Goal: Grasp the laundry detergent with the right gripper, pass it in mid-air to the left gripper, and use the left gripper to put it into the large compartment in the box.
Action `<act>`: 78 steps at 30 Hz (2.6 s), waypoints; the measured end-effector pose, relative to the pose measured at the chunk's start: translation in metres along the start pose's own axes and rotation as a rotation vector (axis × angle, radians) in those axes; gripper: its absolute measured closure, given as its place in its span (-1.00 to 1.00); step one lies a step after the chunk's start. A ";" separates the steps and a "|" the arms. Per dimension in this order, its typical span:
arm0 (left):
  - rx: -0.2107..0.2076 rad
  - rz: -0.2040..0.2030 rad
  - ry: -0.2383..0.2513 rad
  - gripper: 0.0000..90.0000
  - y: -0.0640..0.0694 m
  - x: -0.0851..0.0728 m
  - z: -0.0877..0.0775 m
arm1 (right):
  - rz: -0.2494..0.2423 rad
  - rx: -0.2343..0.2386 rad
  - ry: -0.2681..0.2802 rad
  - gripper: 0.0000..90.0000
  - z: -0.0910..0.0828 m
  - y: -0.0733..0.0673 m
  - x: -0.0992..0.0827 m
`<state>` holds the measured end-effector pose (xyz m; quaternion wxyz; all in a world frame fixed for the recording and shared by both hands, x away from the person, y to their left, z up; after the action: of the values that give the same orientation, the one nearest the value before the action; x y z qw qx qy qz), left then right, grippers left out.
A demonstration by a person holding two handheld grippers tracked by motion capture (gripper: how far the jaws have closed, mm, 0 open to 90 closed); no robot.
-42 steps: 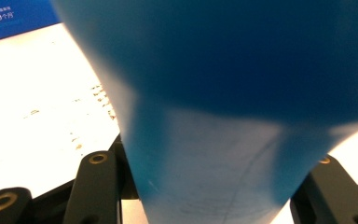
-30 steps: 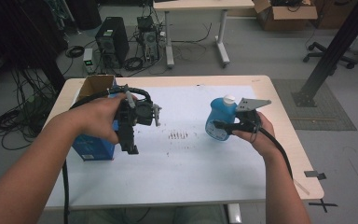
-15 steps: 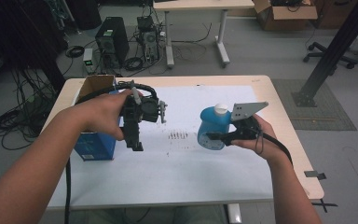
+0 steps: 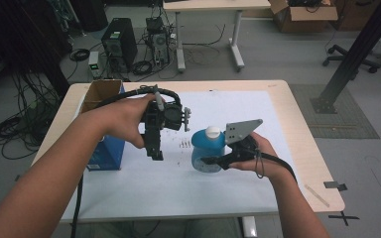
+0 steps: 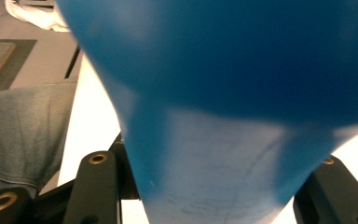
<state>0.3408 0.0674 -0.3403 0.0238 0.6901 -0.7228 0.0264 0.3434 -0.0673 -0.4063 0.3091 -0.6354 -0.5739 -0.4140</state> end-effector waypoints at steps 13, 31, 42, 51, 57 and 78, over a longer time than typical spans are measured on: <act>-0.006 0.018 0.002 -1.00 0.000 0.013 0.002 | 0.030 0.072 0.005 0.02 0.033 -0.015 -0.001; -0.014 0.026 -0.002 -0.99 0.004 0.017 0.004 | 0.040 0.094 0.021 0.02 0.063 -0.022 0.015; -0.013 0.026 -0.008 -1.00 0.005 0.016 0.007 | 0.043 0.090 0.017 0.01 0.073 -0.021 0.020; -0.013 0.024 -0.005 -0.99 0.005 0.016 0.009 | 0.046 0.086 0.012 0.01 0.077 -0.021 0.022; -0.015 0.027 -0.006 -0.97 0.007 0.016 0.010 | 0.039 0.086 0.016 0.01 0.079 -0.021 0.025; -0.018 0.019 -0.007 -0.82 0.008 0.014 0.011 | 0.036 0.093 0.027 0.01 0.085 -0.025 0.034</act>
<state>0.3318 0.0534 -0.3502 0.0273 0.6832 -0.7295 0.0177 0.3334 0.0264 -0.4176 0.3536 -0.6247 -0.5768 -0.3899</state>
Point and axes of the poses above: each handheld gripper's, and its own axes: z roughly forward along the jaws, x roughly out of its top, y roughly to its right, the point moved 10 cm from there along z, roughly forward along the jaws, and after that the axes turned 4 degrees about y, right-handed, at the moved point
